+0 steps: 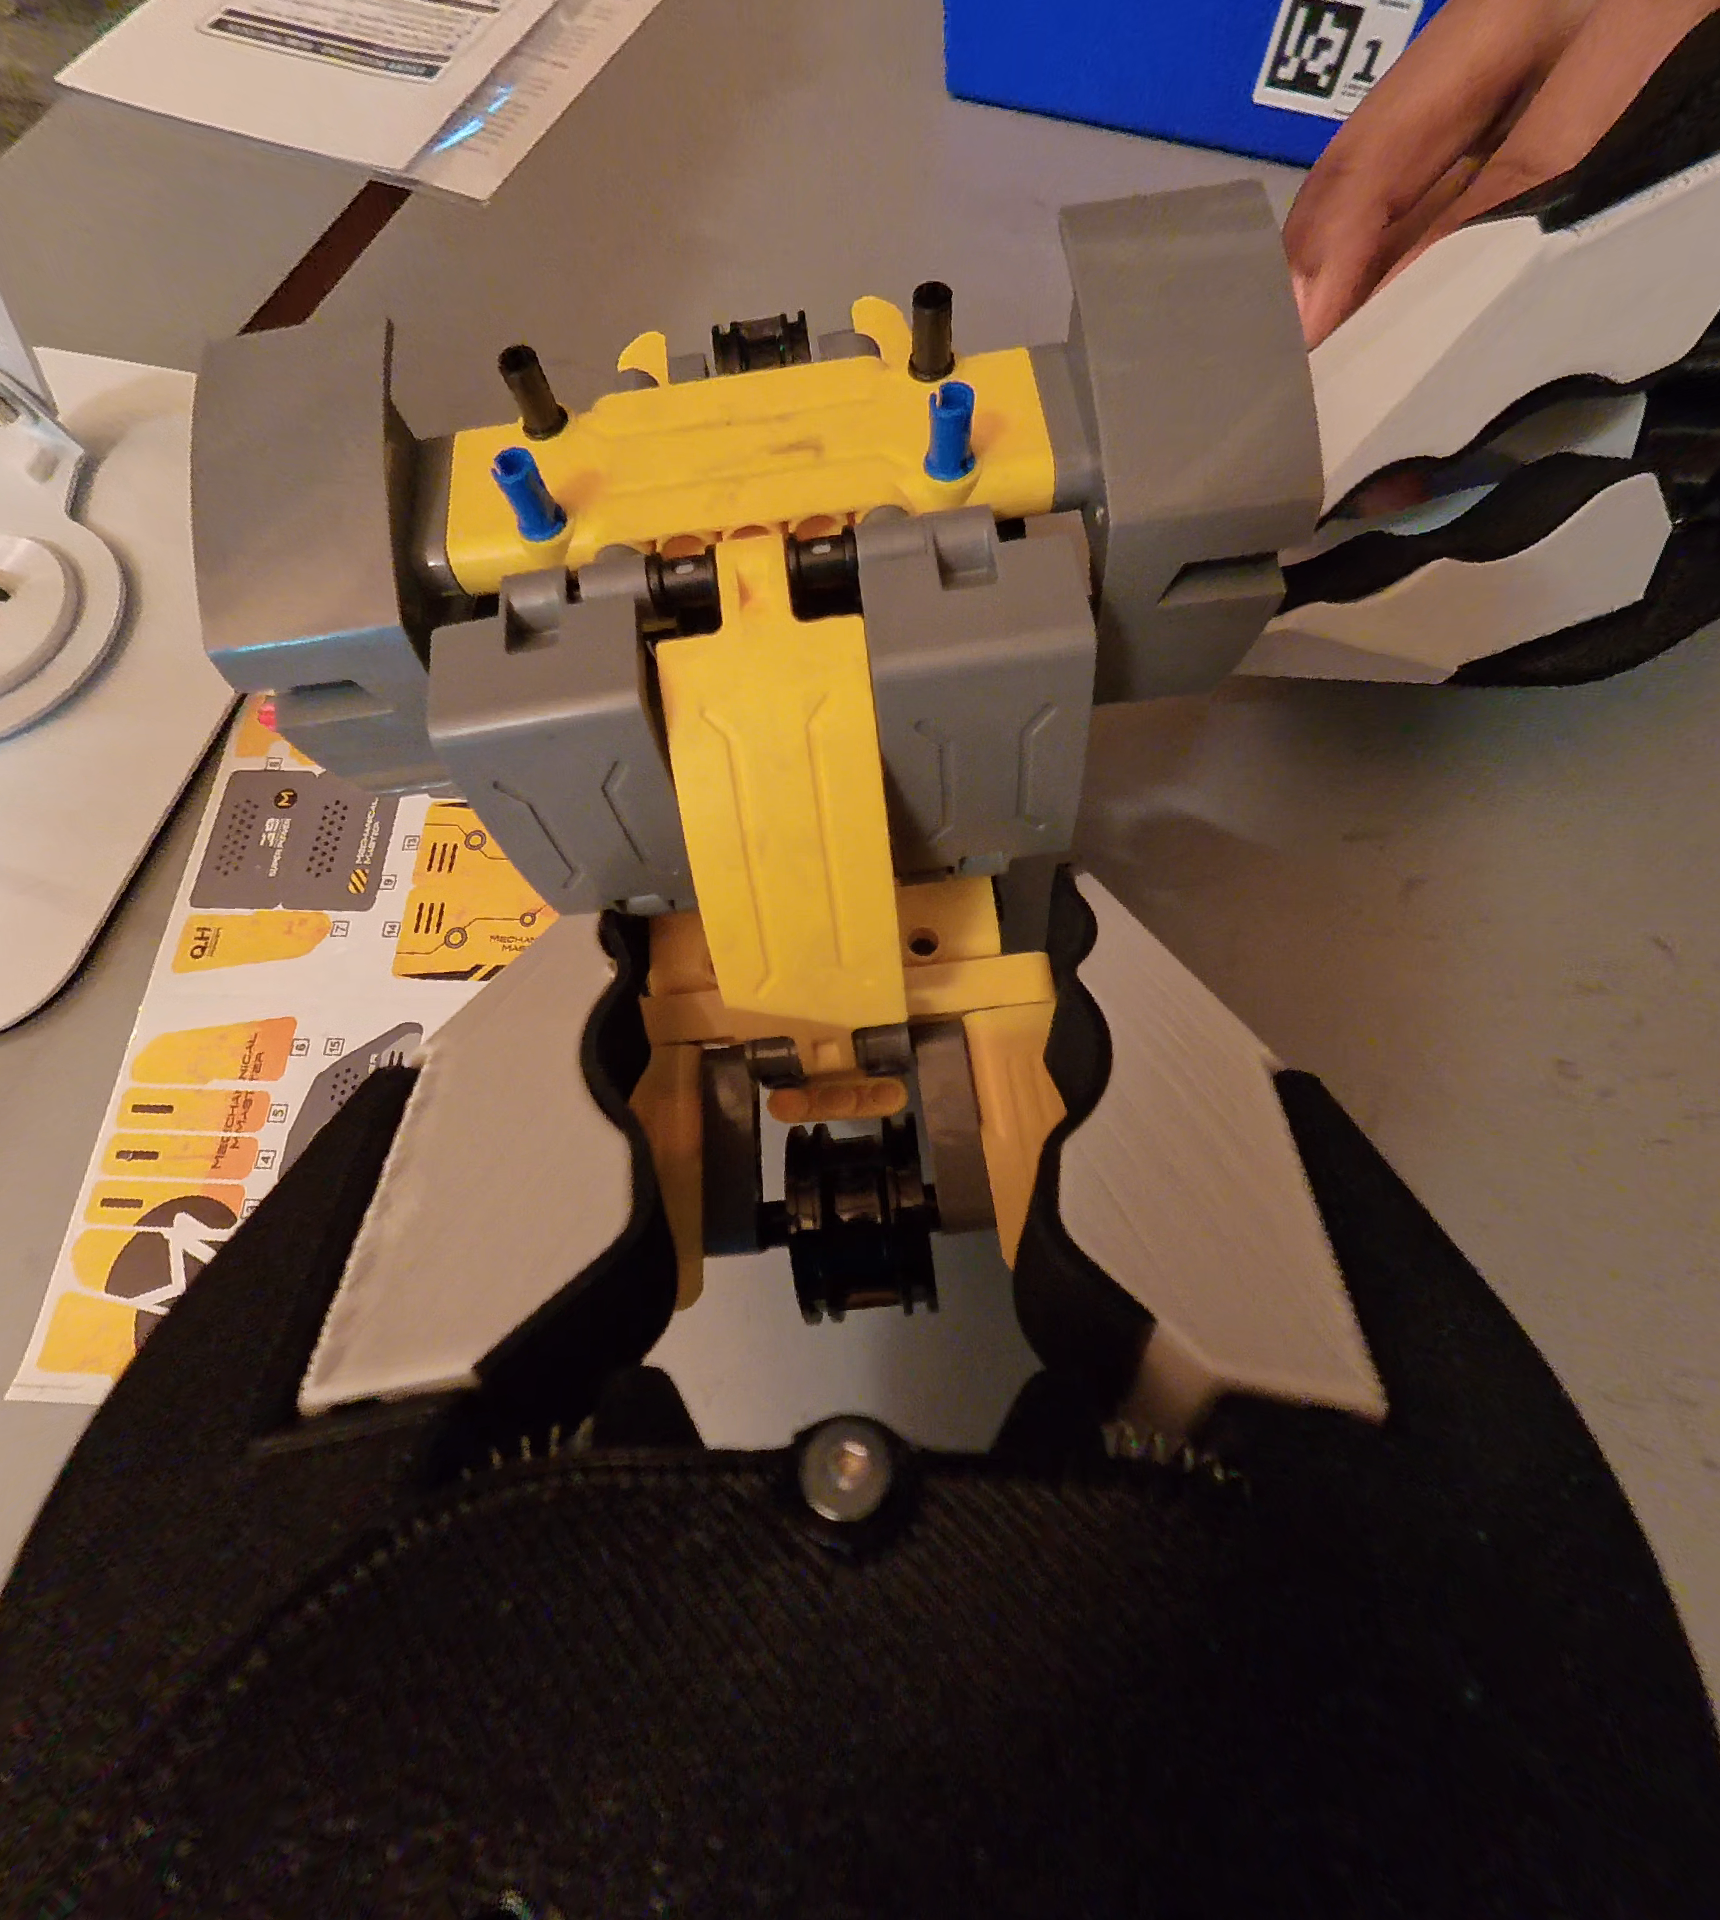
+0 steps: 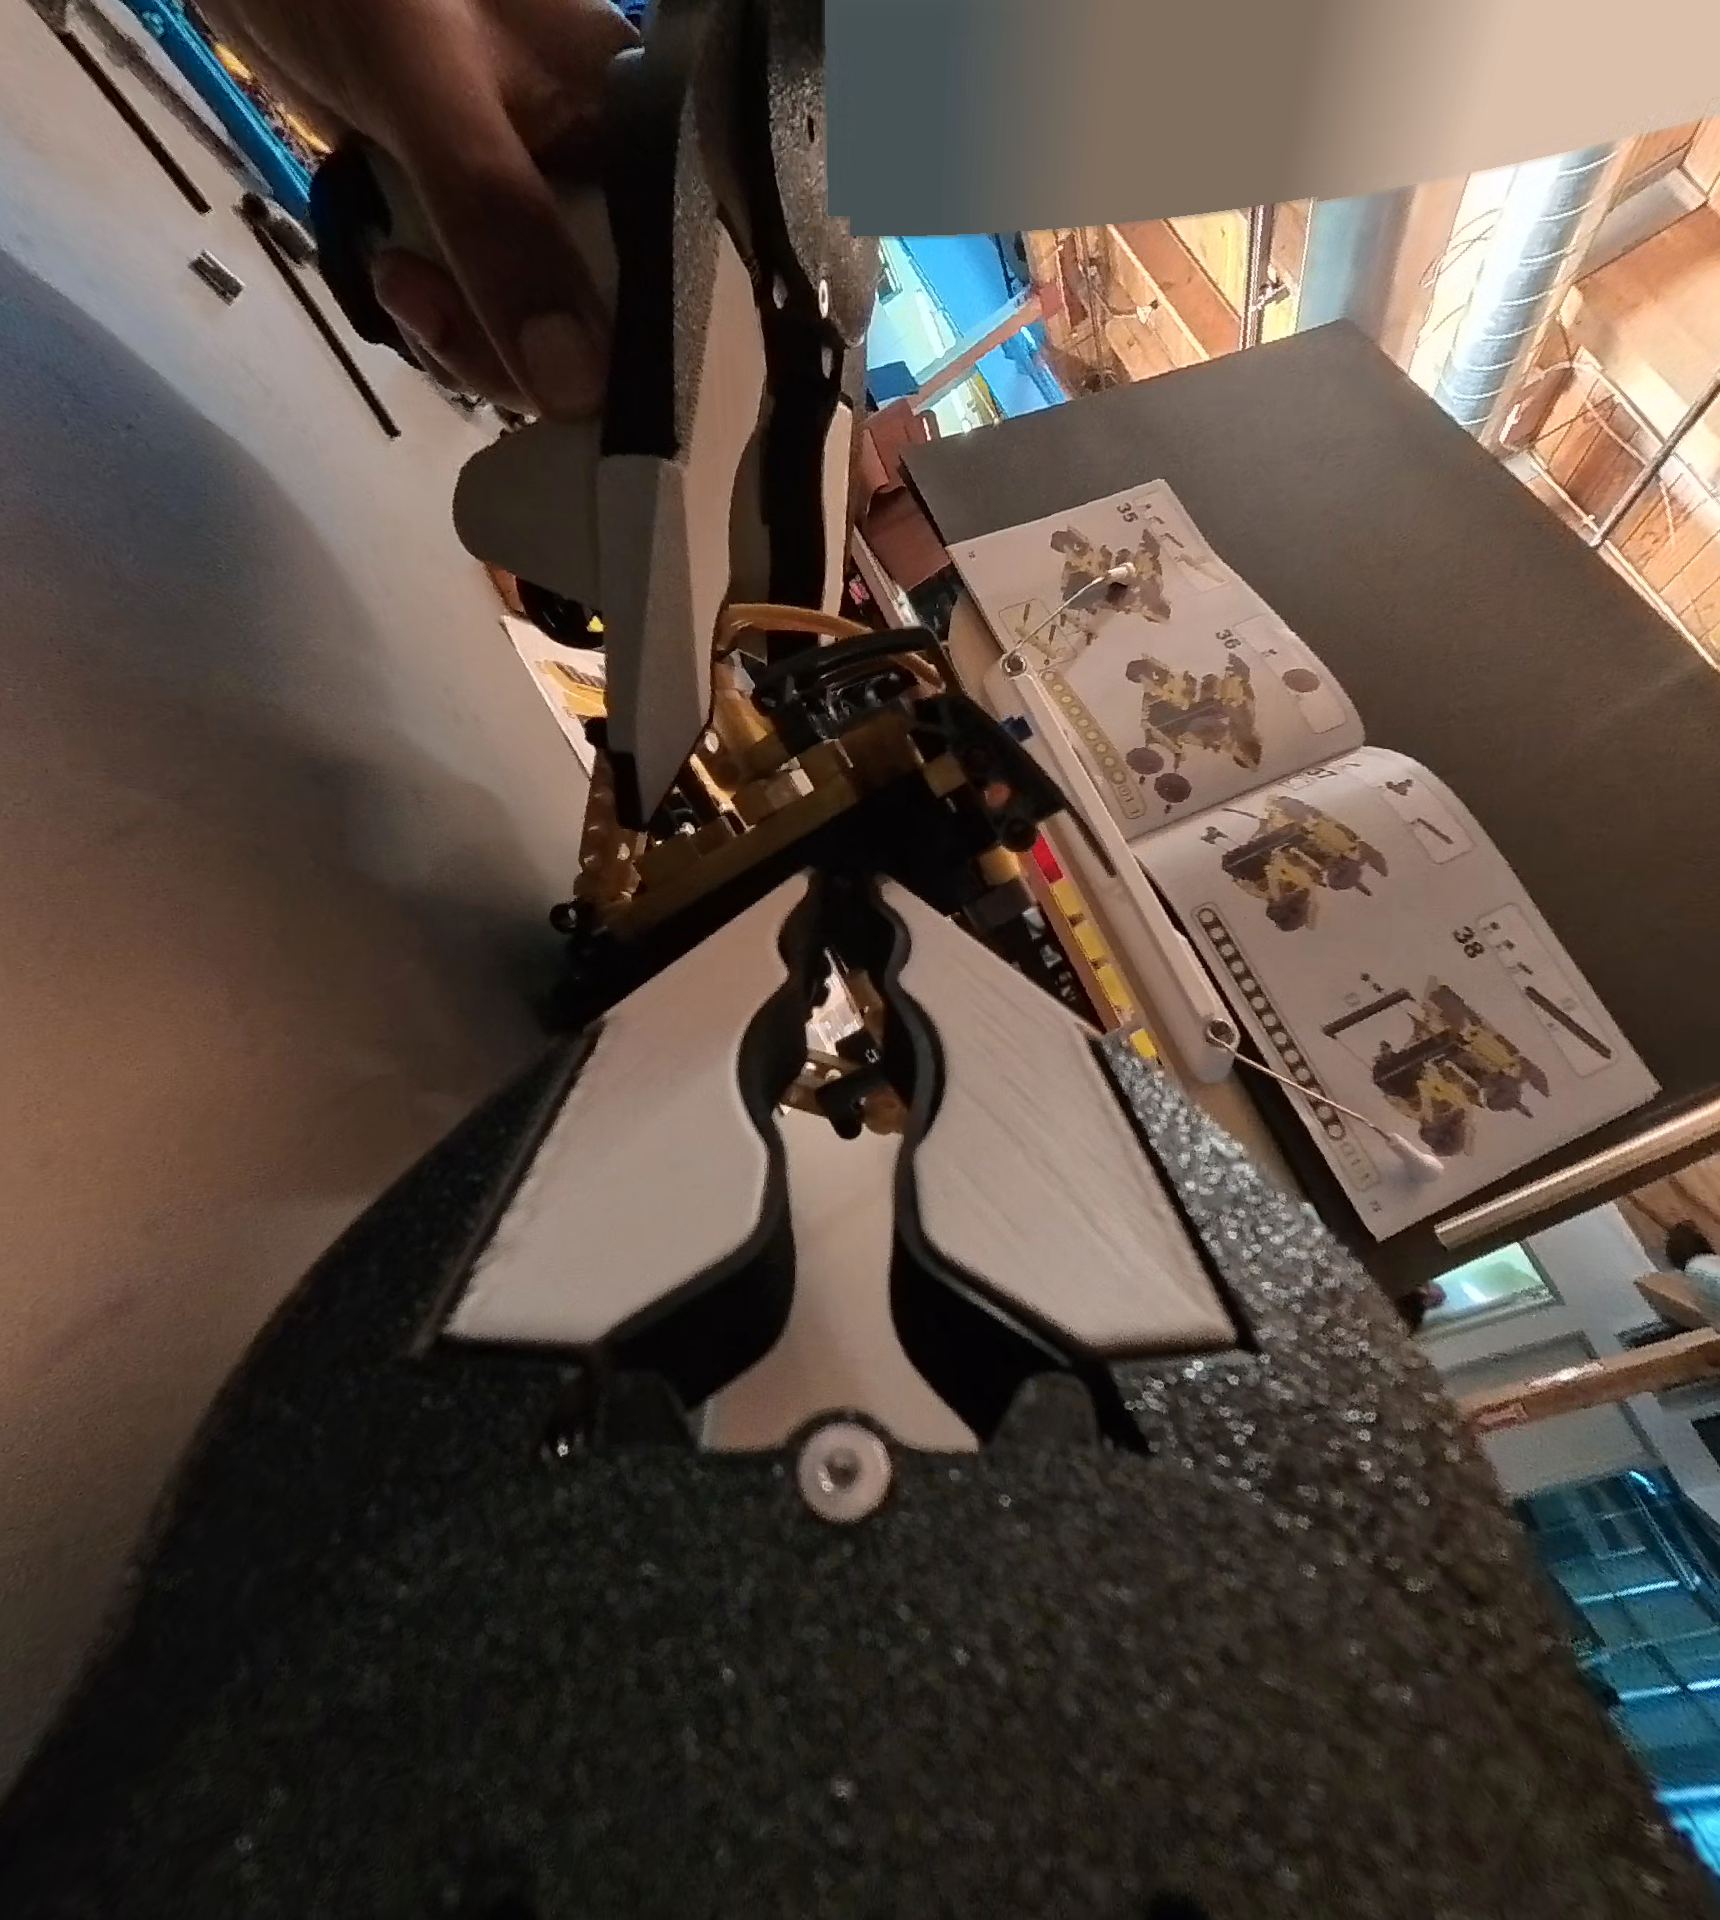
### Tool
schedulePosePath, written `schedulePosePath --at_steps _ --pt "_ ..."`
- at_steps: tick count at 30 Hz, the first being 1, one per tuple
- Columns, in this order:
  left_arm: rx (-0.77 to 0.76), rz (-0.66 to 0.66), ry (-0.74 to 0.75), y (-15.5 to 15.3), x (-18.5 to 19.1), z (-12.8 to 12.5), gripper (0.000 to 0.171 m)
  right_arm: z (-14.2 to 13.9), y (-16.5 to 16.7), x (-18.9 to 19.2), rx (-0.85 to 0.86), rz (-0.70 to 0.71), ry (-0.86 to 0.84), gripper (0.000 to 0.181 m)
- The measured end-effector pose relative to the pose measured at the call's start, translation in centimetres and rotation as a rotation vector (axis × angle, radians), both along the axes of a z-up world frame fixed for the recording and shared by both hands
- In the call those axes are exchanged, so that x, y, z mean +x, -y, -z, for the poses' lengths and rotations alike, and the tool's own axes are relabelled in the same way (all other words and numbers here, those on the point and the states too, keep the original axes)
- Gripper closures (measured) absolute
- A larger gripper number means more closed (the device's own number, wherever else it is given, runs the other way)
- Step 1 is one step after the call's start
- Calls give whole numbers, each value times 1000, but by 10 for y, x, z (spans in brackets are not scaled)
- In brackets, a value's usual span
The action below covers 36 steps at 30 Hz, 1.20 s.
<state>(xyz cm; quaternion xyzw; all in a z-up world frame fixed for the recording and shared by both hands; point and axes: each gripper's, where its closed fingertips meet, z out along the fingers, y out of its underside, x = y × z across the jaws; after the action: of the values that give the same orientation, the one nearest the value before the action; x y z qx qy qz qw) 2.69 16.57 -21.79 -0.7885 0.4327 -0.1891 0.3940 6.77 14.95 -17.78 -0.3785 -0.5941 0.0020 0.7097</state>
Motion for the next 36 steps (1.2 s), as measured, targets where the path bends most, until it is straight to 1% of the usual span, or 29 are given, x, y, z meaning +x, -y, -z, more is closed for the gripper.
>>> schedulePosePath --at_steps 7,13,22,27,30,32,36 --pt "3 -21 -14 0 -2 1 95 0 -1 -2 12 49 -2 175" --pt "3 -17 -2 -1 0 0 95 0 -5 -2 -60 62 -35 175" --pt "1 -15 6 0 1 0 95 1 -11 -5 -95 71 -53 174" --pt "1 -20 -24 -1 0 1 95 1 -10 -4 -65 95 -34 174" --pt "28 -31 -25 0 2 1 94 -1 -4 0 -45 76 -47 171" --pt "34 -33 -27 1 2 1 94 -2 -1 2 -55 72 -59 168" --pt "28 -33 -15 0 2 0 94 2 2 1 -66 76 -36 168"
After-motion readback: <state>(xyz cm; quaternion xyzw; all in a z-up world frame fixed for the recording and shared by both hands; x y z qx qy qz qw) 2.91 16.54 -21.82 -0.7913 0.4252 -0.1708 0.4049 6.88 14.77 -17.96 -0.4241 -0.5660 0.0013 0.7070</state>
